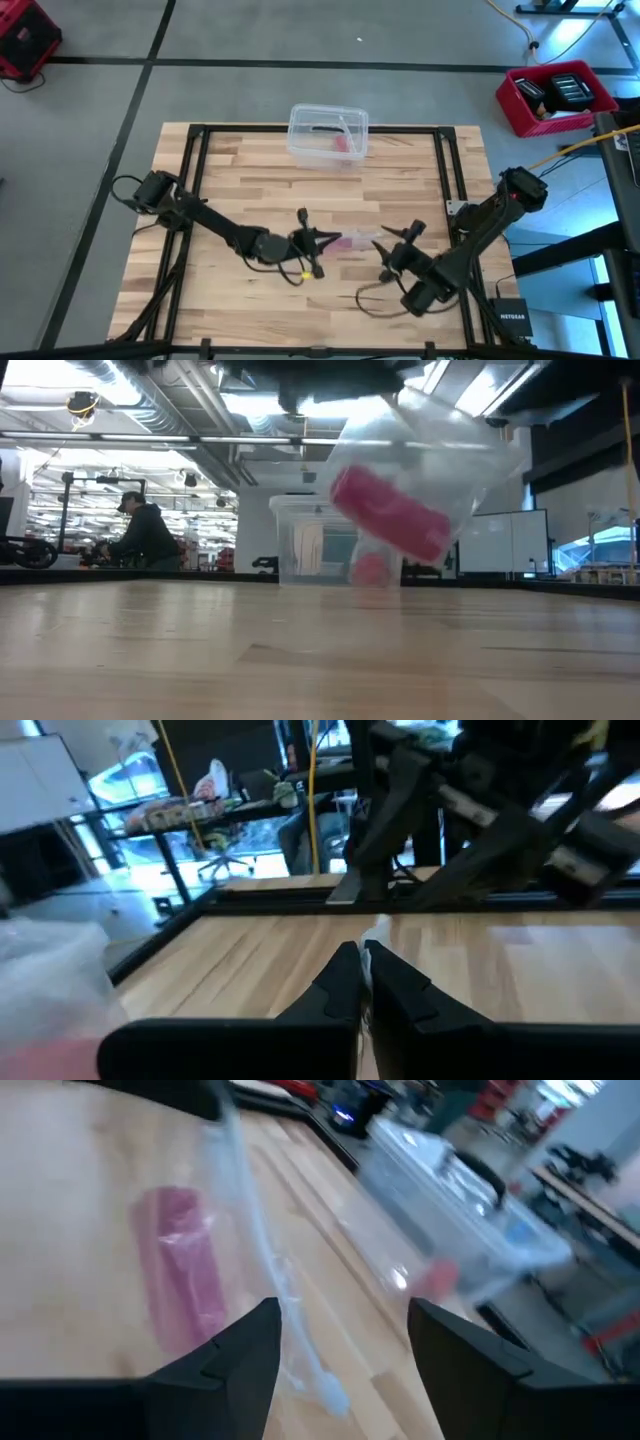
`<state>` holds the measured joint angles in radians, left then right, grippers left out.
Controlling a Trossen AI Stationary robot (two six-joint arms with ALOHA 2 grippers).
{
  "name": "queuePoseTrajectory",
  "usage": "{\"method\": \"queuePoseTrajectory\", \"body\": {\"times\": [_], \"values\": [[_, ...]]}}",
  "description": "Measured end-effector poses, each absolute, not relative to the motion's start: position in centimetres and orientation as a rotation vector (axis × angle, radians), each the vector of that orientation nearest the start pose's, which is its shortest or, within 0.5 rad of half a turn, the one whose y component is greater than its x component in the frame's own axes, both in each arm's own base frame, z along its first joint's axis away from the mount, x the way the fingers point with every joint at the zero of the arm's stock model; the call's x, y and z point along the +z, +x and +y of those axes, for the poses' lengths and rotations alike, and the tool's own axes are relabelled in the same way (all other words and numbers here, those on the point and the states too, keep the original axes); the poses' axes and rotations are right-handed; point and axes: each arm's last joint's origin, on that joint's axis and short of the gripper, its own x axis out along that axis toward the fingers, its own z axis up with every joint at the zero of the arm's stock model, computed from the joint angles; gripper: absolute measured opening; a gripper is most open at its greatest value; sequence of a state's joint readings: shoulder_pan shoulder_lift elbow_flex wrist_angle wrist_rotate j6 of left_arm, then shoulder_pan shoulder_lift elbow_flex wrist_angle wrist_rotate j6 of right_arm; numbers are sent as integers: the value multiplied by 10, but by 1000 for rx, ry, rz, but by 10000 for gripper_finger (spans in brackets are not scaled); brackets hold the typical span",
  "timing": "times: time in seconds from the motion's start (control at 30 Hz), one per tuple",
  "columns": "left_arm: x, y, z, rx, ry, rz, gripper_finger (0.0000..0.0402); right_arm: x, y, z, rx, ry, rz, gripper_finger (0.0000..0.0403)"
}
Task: Roll bandage
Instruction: Open the transparent bin lid
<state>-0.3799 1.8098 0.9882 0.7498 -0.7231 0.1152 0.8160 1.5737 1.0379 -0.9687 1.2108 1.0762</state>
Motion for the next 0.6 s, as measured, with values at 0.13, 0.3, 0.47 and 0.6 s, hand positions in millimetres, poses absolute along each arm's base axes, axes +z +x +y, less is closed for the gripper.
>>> {"method": "queuePoseTrajectory", "body": {"times": [0.13, 0.3, 0.47, 0.6], "values": [[194, 352, -95, 353, 62, 30, 3, 199, 209, 155, -717, -219, 524, 221], [174, 336, -66, 393, -6, -8, 12, 184, 217, 132, -803, -188, 546, 221], [160, 328, -52, 429, -32, 34, 14, 180, 229, 113, -848, -213, 595, 221], [153, 328, -45, 449, 2, 106, 35, 179, 241, 100, -838, -295, 678, 221]]}}
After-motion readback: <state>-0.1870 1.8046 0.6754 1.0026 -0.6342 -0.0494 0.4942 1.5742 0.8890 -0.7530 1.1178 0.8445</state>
